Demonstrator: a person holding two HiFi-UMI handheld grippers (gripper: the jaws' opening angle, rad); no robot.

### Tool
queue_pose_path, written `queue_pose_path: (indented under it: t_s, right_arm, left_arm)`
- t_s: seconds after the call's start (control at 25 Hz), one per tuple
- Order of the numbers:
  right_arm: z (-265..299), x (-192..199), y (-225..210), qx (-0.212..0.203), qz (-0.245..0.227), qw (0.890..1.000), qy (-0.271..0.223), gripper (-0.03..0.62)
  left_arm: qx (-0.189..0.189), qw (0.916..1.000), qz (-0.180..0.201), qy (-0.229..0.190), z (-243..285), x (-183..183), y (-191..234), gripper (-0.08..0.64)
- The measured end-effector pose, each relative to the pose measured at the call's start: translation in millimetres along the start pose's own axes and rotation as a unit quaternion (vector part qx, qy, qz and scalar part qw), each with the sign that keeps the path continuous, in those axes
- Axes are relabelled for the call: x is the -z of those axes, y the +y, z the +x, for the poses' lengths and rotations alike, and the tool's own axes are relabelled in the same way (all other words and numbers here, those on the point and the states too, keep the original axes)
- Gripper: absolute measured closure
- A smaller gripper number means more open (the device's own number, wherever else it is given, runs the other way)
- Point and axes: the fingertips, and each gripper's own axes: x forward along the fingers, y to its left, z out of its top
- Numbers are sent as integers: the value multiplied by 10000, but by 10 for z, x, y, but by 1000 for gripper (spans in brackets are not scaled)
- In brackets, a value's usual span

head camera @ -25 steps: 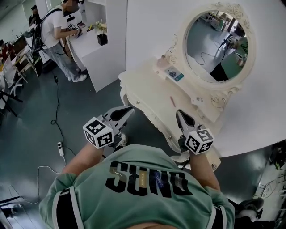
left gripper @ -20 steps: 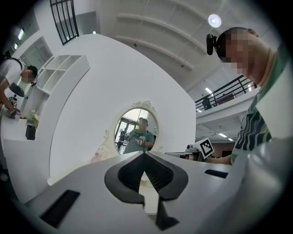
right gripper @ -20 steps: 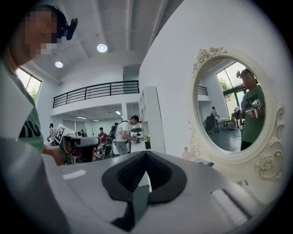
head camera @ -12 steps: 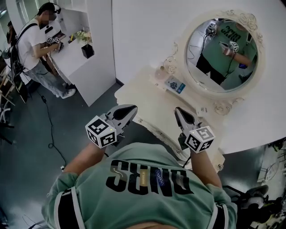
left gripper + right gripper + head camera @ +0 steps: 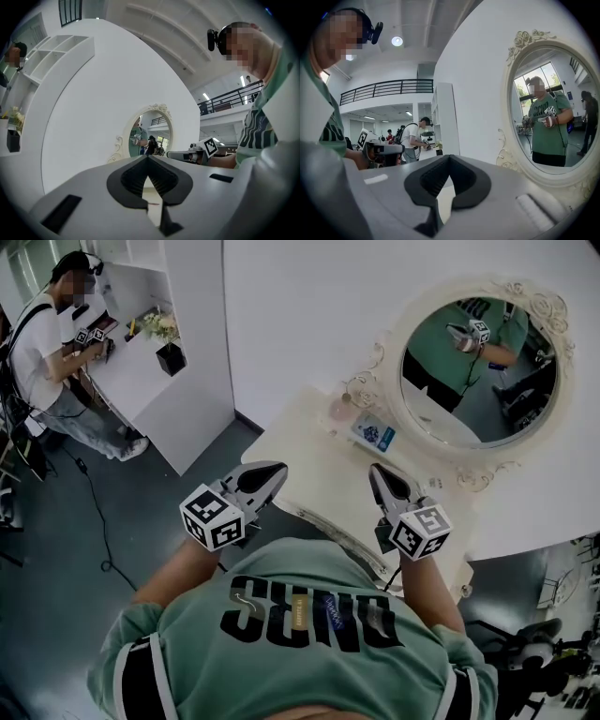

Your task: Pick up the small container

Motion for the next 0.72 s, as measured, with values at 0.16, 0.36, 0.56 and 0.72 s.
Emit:
queue_pose_path:
  t_s: [0.16,0.36,0.56,0.72]
  right_arm:
    - [101,49,-146,10,3,10000,90,583]
    - [130,84,-427,-80,13,9998,183,583]
    - [30,153,-882,-444,1,9987,260,583]
    - [-137,277,-1425,-852,91,9957,348,583]
  left_arm:
    - [31,10000,-54,66,154,54,119,557]
    - [-11,9999,-55,94,465,96,163,557]
    - [-285,9994,26,216,998,254,88,557]
    - [-767,9967,-198,193,1580,412,-17,557]
